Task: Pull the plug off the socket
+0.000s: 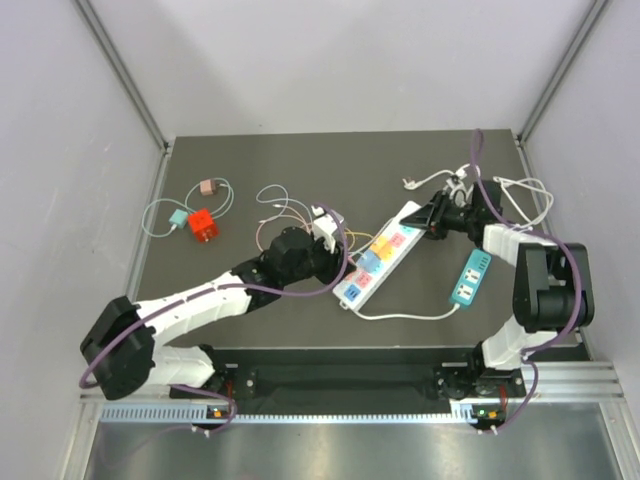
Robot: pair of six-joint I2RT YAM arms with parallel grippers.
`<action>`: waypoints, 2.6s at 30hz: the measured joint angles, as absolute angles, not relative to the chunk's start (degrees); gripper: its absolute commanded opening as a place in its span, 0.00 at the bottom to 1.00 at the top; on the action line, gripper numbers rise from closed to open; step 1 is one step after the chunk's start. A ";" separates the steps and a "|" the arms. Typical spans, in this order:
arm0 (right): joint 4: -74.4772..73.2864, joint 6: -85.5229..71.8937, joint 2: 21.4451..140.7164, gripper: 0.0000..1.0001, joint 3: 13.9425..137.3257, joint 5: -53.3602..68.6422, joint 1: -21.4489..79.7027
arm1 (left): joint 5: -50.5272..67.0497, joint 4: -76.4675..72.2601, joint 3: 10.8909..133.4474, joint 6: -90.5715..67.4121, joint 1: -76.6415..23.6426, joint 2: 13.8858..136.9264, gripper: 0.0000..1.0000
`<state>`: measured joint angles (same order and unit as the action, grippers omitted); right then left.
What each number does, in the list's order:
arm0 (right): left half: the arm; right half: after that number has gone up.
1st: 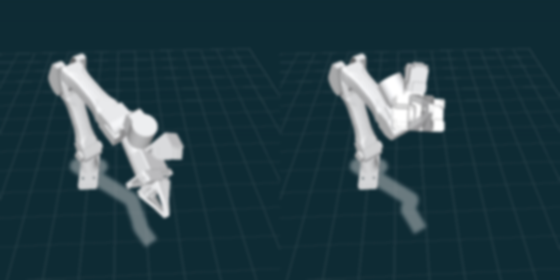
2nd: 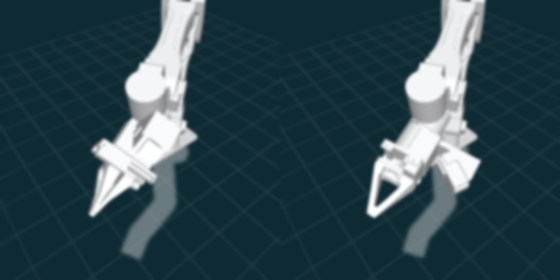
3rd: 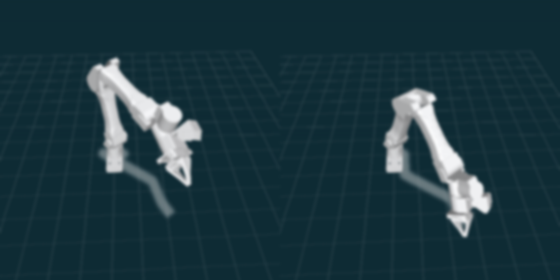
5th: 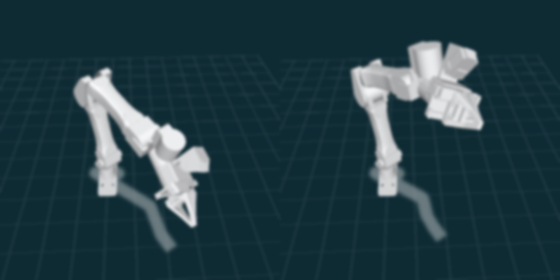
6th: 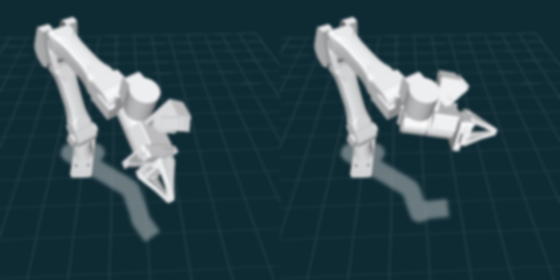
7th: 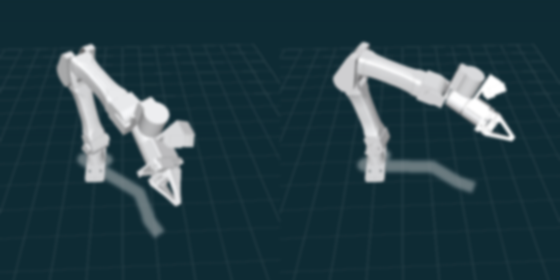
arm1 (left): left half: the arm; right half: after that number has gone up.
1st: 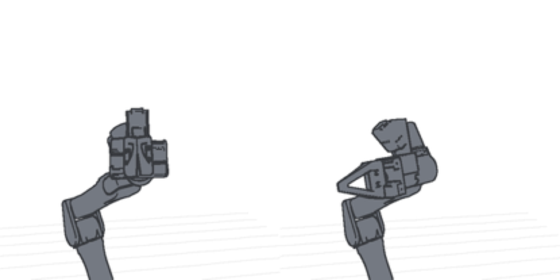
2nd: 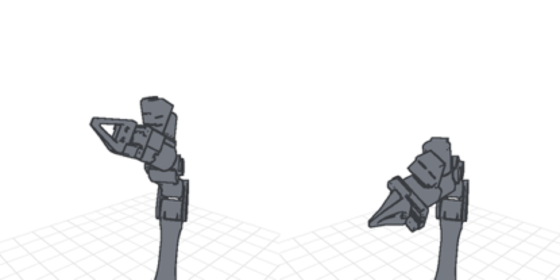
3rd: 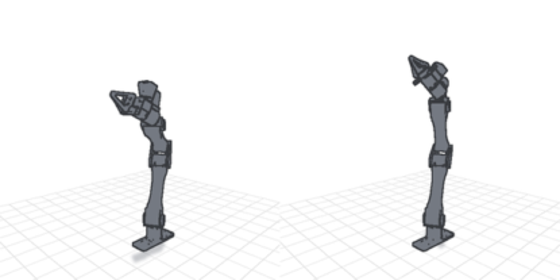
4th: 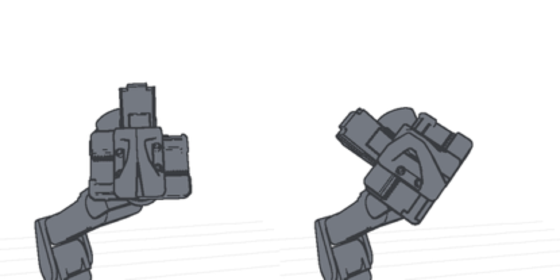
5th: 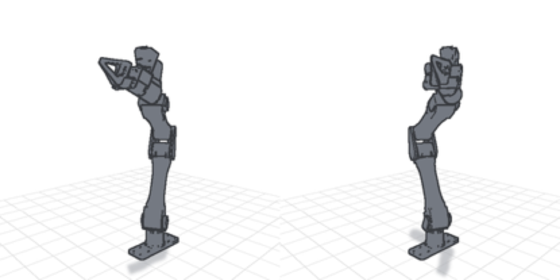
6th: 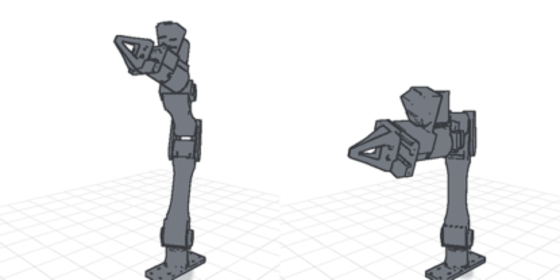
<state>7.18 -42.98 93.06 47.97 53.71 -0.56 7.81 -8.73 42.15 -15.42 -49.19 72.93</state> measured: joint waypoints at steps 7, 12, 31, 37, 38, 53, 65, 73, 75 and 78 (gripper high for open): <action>7.77 -40.07 93.08 0.00 47.64 50.43 -4.58 | 4.78 -0.49 46.39 -8.64 -49.17 71.83 0.00; 9.19 -40.29 93.06 0.00 47.59 51.29 -5.13 | 8.16 3.57 46.39 -6.96 -49.17 70.17 0.00; 15.11 -41.74 93.06 0.00 47.22 52.25 -11.38 | 7.99 27.09 72.75 -5.61 -49.23 45.34 0.00; 14.94 -41.10 93.19 0.00 47.22 51.90 -11.38 | 6.59 23.05 84.64 -5.21 -49.23 45.93 0.00; 14.96 -41.10 93.34 0.00 47.22 51.92 -11.38 | 6.81 21.37 86.26 -5.23 -49.23 46.33 0.00; 13.72 -41.60 96.03 0.00 47.22 52.42 -11.40 | 1.98 4.89 108.88 -1.41 -49.23 53.08 0.00; 12.36 -41.36 96.29 0.00 47.24 52.60 -11.42 | -7.46 -16.53 119.68 0.56 -49.23 57.93 0.00; 12.25 -41.12 96.29 0.00 47.24 52.62 -11.42 | -11.20 -17.80 129.84 2.22 -49.23 60.93 0.00; 12.05 -41.06 96.31 0.00 47.27 52.62 -11.42 | -12.27 -17.89 130.08 3.01 -49.23 59.88 0.00; 11.49 -40.95 96.29 0.00 47.29 52.60 -11.42 | -13.93 -17.87 130.08 4.54 -49.23 57.82 0.00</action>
<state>11.49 -40.95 96.29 47.29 52.60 -11.42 -13.93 -17.87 130.08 4.54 -49.23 57.82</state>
